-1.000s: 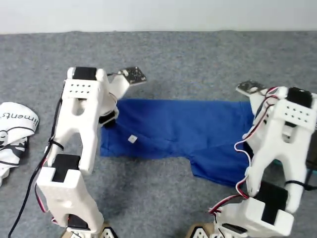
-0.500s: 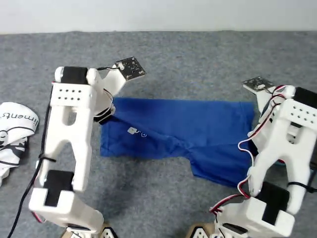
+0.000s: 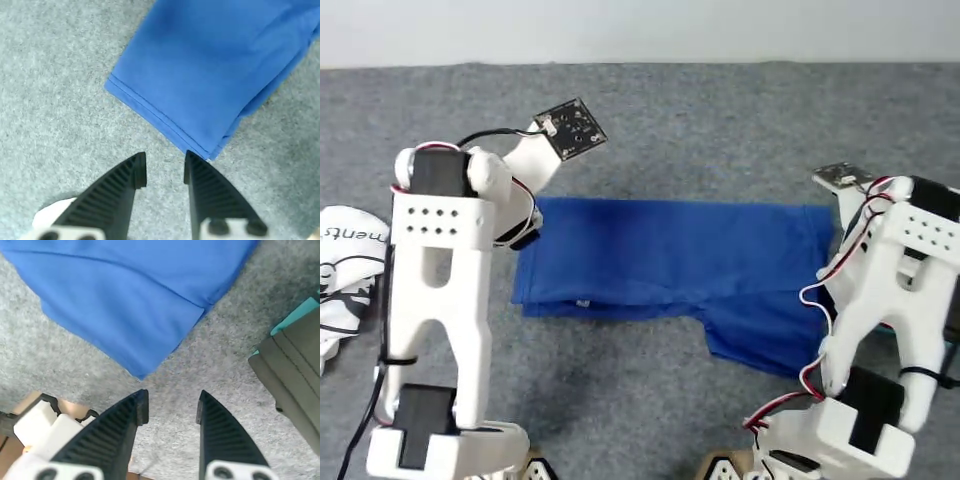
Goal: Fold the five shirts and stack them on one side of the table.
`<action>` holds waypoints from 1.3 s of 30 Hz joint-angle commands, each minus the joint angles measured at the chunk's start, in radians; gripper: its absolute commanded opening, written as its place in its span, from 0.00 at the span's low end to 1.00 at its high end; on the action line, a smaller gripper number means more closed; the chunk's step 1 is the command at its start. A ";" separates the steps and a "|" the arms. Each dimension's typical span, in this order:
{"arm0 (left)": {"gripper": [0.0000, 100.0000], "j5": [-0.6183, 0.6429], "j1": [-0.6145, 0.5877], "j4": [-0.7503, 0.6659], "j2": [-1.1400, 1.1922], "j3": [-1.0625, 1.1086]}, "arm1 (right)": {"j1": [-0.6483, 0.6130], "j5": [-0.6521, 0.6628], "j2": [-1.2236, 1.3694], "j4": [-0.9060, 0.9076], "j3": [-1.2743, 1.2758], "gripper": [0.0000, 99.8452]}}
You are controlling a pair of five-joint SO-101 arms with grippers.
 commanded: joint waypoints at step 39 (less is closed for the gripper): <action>0.10 0.552 0.950 -0.588 0.298 0.325 | 0.004 -0.548 -0.519 0.018 -0.008 0.17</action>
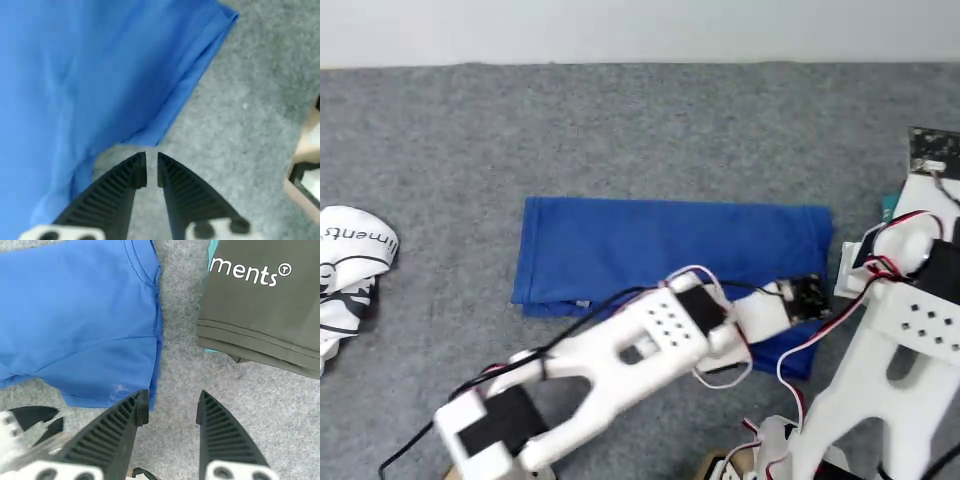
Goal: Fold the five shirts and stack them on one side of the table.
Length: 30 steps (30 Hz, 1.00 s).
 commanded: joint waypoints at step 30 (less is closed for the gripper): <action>0.11 0.044 0.147 0.304 0.663 -0.802 | 0.004 -0.002 -0.028 0.035 -0.008 0.17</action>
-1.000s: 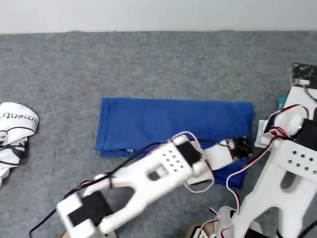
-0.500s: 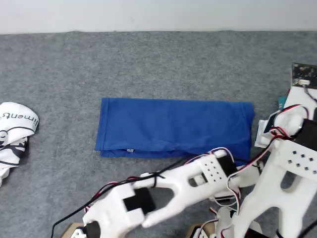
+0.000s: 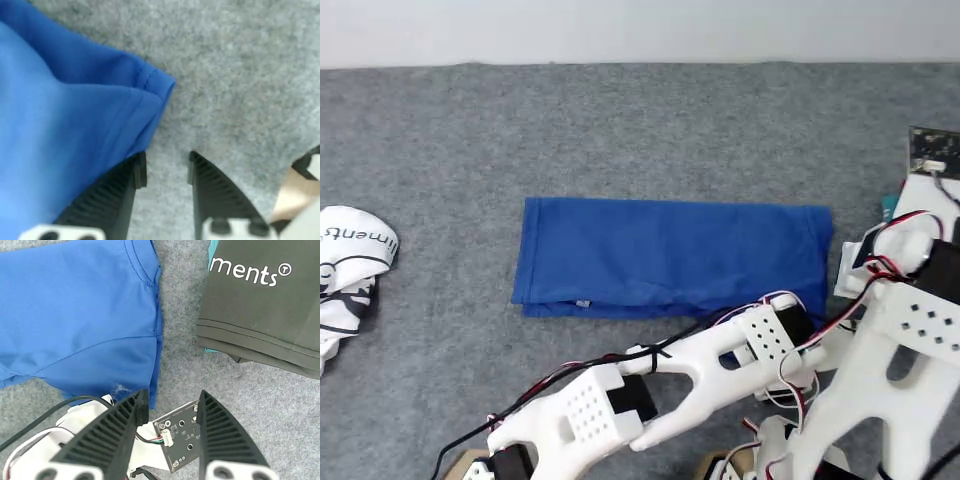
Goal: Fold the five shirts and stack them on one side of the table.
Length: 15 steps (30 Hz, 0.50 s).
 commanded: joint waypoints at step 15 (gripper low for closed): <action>0.02 0.009 0.003 0.023 -0.006 -0.044 | 0.007 -0.002 -0.028 0.036 -0.009 0.17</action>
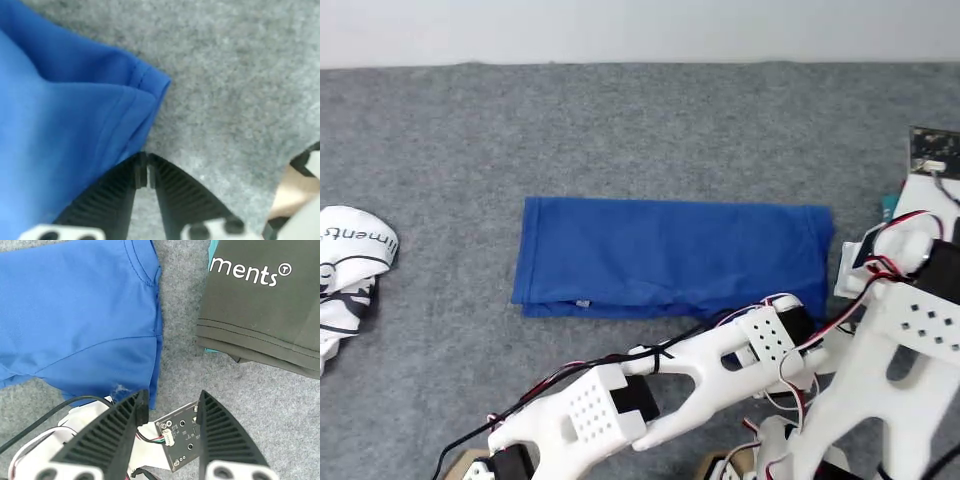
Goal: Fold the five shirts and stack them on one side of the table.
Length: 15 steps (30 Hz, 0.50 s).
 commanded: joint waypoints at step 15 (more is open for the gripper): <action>0.02 0.008 -0.094 0.008 -0.180 -0.050 | 0.008 -0.002 -0.030 0.028 -0.015 0.17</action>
